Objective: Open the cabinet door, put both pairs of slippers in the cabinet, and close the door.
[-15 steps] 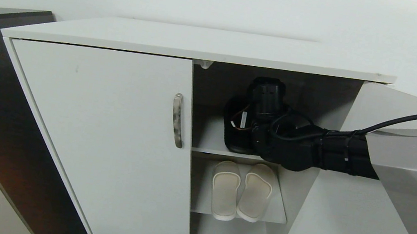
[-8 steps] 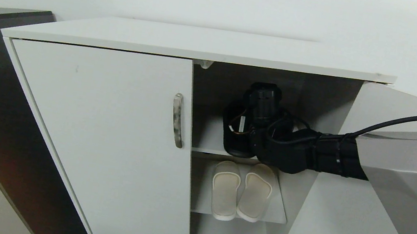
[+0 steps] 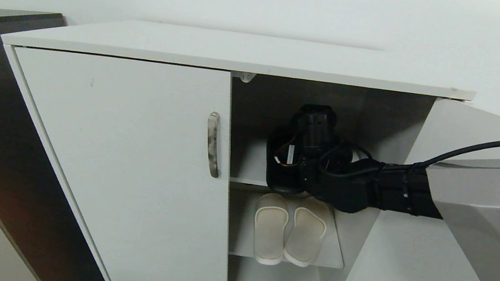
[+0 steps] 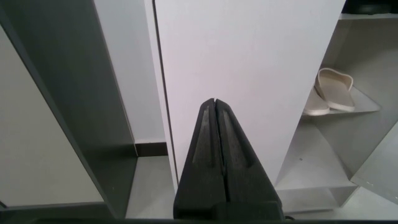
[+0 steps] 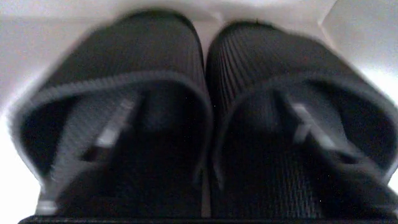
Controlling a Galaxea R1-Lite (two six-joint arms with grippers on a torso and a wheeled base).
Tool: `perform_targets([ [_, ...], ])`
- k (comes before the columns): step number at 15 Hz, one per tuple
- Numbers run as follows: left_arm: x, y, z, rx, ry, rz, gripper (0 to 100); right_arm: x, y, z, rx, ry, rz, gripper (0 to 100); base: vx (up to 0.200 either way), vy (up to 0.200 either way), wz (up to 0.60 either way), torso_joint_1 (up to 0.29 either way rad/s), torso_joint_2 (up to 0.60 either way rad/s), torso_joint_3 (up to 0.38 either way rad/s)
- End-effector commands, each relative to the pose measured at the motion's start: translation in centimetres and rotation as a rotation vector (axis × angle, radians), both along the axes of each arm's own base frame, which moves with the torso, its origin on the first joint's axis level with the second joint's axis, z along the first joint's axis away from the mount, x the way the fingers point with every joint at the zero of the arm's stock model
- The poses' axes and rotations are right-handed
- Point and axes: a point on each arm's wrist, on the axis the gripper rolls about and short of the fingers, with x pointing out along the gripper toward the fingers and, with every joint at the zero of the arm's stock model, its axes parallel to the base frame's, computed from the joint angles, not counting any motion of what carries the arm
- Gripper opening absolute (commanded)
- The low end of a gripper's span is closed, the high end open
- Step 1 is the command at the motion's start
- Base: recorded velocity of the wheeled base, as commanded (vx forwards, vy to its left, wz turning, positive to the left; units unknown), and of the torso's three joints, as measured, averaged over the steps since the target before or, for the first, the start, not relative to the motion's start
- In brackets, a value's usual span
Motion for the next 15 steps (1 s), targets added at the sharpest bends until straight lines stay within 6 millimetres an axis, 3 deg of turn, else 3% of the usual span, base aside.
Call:
perform_targets([
  [1,0.0,0.0,0.0,0.001,0.001,0.000,0,-2.0,-0.2,1.5,0.001,-0.008,0.012,100,0.000,0.000,0.00,0.000,0.00,0.000],
  [5,0.0,0.0,0.0,0.000,0.001,0.000,0,-8.7,-1.2,3.7,0.006,0.001,0.057,100,0.000,0.000,0.00,0.000,0.00,0.000],
  [9,0.0,0.0,0.0,0.001,0.001,0.000,0,-14.4,-2.9,3.0,0.034,0.045,0.126,100,0.000,0.000,0.00,0.000,0.00,0.000],
  [10,0.0,0.0,0.0,0.001,0.001,0.000,0,-14.8,-3.1,2.8,0.032,0.048,0.132,0,0.000,0.000,0.00,0.000,0.00,0.000],
  [15,0.0,0.0,0.0,0.001,0.001,0.000,0,-18.3,-4.3,1.0,0.044,0.043,0.217,0,0.000,0.000,0.00,0.000,0.00,0.000],
])
